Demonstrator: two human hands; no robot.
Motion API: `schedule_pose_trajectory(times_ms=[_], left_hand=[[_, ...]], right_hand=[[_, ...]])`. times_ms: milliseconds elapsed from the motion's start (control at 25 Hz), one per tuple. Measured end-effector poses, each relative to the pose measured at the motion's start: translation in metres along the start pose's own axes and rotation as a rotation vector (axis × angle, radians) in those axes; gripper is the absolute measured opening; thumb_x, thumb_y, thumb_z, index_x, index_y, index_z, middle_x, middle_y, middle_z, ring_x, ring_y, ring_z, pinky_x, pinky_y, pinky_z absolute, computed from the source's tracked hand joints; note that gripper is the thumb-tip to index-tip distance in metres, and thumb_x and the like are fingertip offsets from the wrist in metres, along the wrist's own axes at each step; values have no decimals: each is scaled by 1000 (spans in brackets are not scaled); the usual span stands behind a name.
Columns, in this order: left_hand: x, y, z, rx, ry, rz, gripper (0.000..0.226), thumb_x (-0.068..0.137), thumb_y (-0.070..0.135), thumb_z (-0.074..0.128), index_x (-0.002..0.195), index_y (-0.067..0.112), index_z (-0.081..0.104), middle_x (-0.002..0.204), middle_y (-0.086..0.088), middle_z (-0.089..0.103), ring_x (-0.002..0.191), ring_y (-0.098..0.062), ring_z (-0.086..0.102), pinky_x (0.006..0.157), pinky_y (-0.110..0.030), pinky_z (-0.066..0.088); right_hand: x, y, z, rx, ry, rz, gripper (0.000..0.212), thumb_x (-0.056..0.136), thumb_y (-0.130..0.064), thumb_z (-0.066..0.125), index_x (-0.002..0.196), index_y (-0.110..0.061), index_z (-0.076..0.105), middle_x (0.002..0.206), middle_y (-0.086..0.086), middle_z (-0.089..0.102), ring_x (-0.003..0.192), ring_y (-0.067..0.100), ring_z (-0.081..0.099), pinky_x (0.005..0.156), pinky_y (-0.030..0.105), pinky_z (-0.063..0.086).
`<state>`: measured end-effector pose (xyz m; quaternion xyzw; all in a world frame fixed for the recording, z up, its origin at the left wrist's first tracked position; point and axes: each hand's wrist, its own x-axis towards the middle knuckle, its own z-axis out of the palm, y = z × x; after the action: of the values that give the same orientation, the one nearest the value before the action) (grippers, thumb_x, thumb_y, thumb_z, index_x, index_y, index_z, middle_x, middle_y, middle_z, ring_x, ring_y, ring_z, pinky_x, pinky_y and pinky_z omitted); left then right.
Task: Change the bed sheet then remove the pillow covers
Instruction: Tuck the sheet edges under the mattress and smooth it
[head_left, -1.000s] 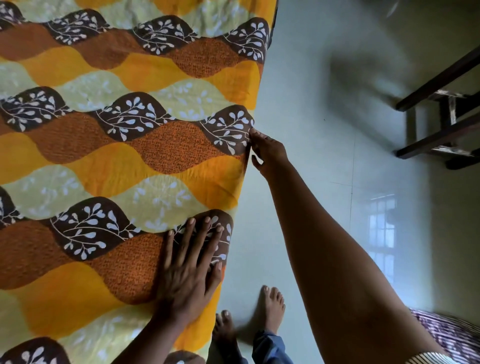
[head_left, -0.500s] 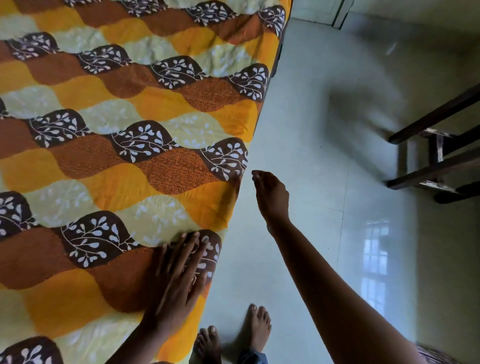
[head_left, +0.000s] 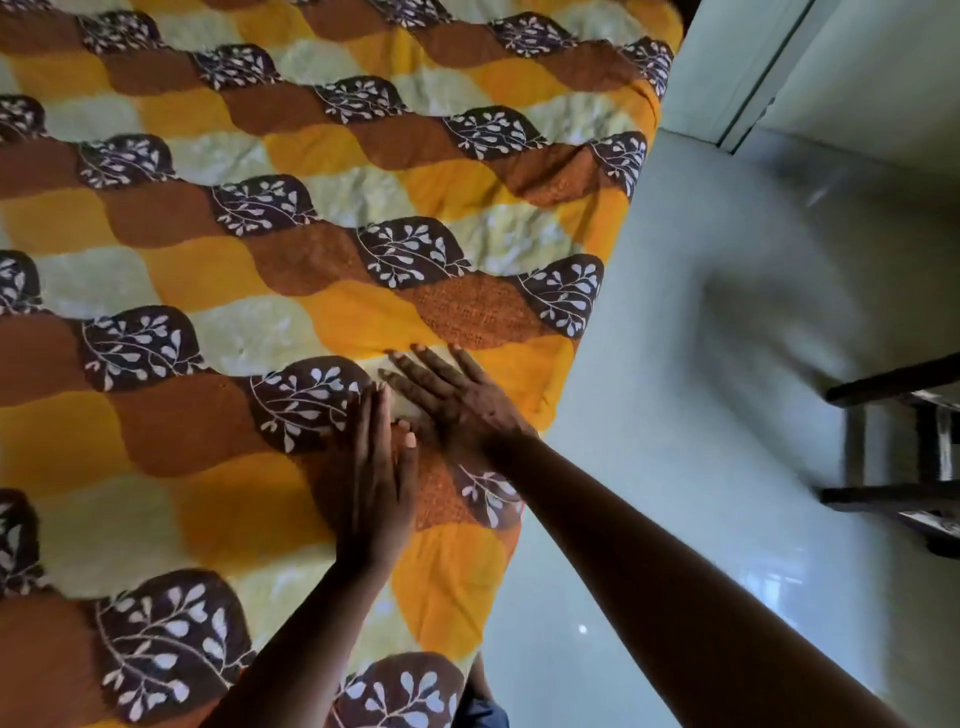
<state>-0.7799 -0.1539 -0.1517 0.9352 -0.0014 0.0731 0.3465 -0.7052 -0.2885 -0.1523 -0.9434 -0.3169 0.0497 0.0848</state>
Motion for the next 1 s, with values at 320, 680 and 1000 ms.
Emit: schedule_pose_trajectory(times_ms=[320,680,1000], left_hand=[[54,0,27,463,-61,153,55,94,37,30,144,15,32,153,-5,27,142,-24,24,112,-52,24],[66,9,5,321,-356,36,60,87,40,37,141,15,39,149,-10,35,137,-27,29,108,-51,31],[81,137,0,-34,-283,-417,63,91,48,34,140,8,37,147,-14,36,137,-27,33,109,-38,30]], right_hand=[[27,144,-30,-21,75,389,61,93,-55,16,148,-30,18,157,-4,16,145,19,13,116,45,2],[-31,85,-83,435,135,527,47,91,-17,56,137,-12,46,142,9,45,131,26,42,106,32,33],[-56,141,-176,585,-45,417,34,94,-19,51,128,-21,54,130,-1,55,122,17,49,99,23,36]])
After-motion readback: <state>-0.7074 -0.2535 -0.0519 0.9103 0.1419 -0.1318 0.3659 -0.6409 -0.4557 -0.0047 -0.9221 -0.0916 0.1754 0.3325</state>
